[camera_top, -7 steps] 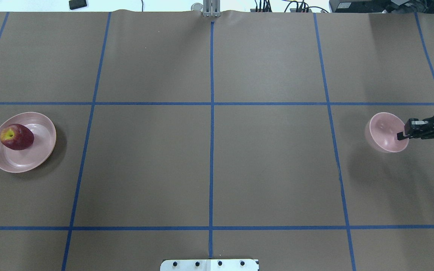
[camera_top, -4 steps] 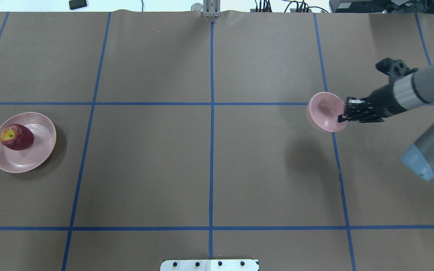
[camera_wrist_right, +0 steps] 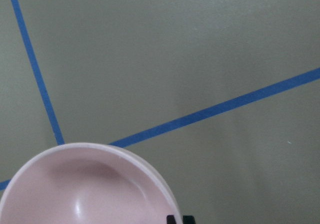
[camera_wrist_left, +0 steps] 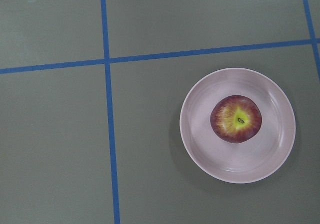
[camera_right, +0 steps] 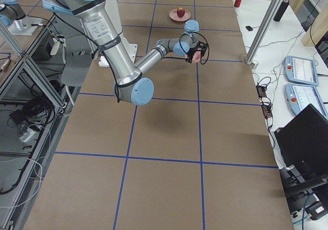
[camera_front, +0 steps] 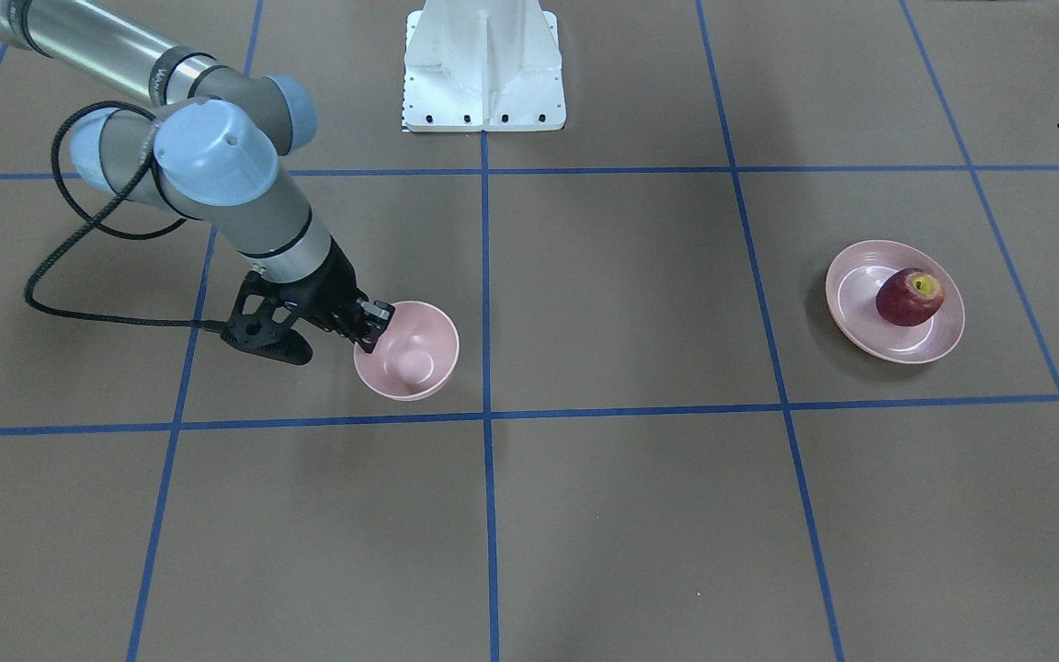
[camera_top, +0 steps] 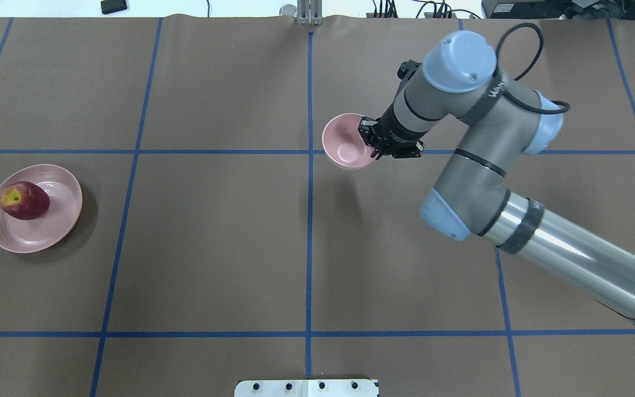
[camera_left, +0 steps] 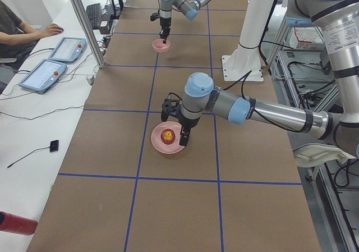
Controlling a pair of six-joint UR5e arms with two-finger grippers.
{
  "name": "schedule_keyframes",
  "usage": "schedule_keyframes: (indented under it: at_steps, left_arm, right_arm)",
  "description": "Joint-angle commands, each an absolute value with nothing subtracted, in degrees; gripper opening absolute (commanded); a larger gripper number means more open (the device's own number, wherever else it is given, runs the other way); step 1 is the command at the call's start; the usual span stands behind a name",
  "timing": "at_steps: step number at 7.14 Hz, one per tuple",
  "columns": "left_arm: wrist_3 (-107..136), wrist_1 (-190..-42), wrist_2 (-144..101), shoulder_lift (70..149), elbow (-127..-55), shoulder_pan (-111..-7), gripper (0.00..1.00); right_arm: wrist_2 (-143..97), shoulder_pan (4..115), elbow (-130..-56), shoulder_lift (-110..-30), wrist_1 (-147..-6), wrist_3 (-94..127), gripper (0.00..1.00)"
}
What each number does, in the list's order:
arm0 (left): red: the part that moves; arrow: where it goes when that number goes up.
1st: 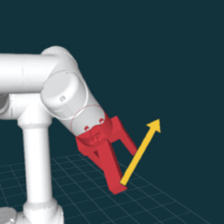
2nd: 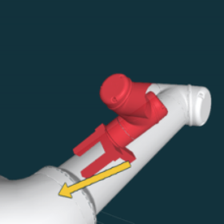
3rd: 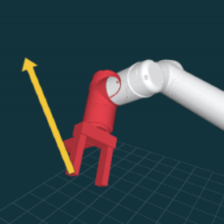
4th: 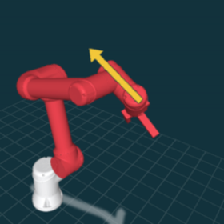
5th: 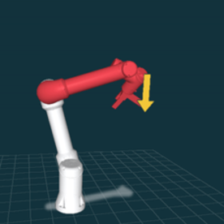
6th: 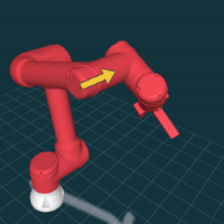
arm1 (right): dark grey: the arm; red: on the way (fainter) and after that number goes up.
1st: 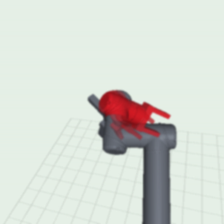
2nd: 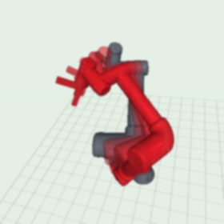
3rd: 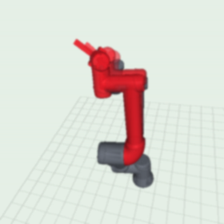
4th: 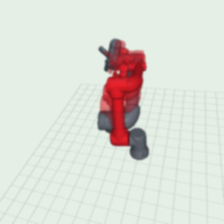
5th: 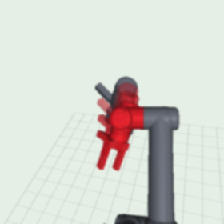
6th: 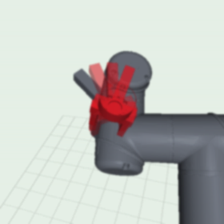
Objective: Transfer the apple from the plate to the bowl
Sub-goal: 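Slide the pink bowl with the right gripper toward the table center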
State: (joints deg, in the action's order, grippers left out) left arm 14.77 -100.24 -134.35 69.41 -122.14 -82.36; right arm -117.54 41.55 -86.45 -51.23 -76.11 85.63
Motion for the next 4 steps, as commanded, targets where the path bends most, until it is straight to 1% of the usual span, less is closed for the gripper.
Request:
schedule_keyframes:
  at_steps: [1,2,4]
  left_arm:
    - [14.8,-100.5,-134.5,69.3,-122.2,-82.4,0.98]
    - [14.8,-100.5,-134.6,69.3,-122.4,-82.4,0.98]
    - [14.8,-100.5,-134.6,69.3,-122.3,-82.4,0.98]
  right_arm:
    - [-116.9,40.6,-74.2,-43.3,-71.9,87.9,0.0]
    - [-116.9,39.3,-71.7,-43.2,-68.6,89.0,0.0]
    - [-114.5,37.1,-71.5,-42.8,-68.0,90.7,0.0]
